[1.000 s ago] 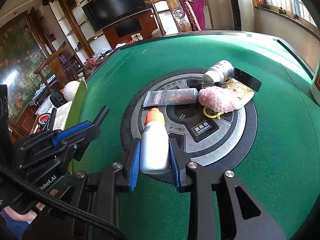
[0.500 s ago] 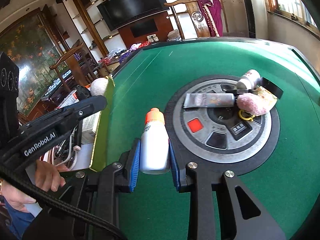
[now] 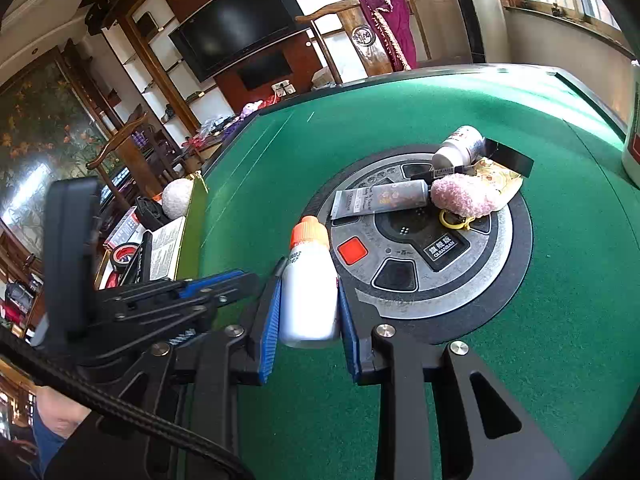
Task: Organize objects
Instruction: 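Carry the black rod and white bottle in both grippers over the tray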
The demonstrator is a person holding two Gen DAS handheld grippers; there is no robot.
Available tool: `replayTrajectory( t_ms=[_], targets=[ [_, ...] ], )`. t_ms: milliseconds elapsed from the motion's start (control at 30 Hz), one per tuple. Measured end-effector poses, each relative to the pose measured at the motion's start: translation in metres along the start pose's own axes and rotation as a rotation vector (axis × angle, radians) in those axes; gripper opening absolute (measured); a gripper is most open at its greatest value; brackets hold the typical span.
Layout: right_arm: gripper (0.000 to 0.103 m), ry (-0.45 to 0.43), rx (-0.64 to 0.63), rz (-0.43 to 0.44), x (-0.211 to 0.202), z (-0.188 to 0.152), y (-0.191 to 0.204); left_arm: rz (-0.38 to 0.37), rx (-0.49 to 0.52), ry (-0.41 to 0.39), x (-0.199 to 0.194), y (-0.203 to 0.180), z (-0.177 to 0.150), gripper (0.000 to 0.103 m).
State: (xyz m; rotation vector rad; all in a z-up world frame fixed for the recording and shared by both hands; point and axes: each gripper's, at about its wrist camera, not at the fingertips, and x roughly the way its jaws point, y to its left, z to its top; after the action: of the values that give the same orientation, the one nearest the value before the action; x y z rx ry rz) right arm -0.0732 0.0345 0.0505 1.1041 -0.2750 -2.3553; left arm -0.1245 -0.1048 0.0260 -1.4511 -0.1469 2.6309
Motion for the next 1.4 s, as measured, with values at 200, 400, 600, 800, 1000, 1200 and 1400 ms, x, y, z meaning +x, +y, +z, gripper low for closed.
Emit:
replayTrajectory(
  t_ms=[200, 400, 600, 800, 1000, 1200, 1400],
  targets=[
    [0.025, 0.003, 0.000, 0.021, -0.003, -0.001, -0.001, 0.073, 0.040, 0.025, 0.019, -0.012, -0.005, 0.010],
    [0.025, -0.003, 0.009, 0.028, -0.004, -0.001, -0.002, 0.092, 0.050, -0.012, 0.020, -0.011, -0.013, 0.008],
    [0.025, -0.009, 0.009, 0.025, -0.005, -0.001, 0.000, 0.033, -0.013, -0.081, -0.003, 0.006, -0.012, 0.008],
    [0.025, -0.001, -0.006, 0.030, -0.001, -0.002, 0.008, 0.007, -0.073, -0.196, -0.054, 0.032, -0.007, 0.008],
    [0.025, 0.027, -0.079, 0.090, 0.010, -0.005, 0.045, 0.127, -0.154, -0.277, -0.097, 0.092, -0.002, 0.008],
    [0.025, 0.081, -0.186, 0.181, 0.033, -0.007, 0.112, 0.247, -0.272, -0.273, -0.101, 0.159, -0.015, 0.008],
    [0.025, 0.135, -0.275, 0.237, 0.060, -0.014, 0.166, 0.258, -0.367, -0.235, -0.086, 0.198, -0.022, 0.008]
  ],
)
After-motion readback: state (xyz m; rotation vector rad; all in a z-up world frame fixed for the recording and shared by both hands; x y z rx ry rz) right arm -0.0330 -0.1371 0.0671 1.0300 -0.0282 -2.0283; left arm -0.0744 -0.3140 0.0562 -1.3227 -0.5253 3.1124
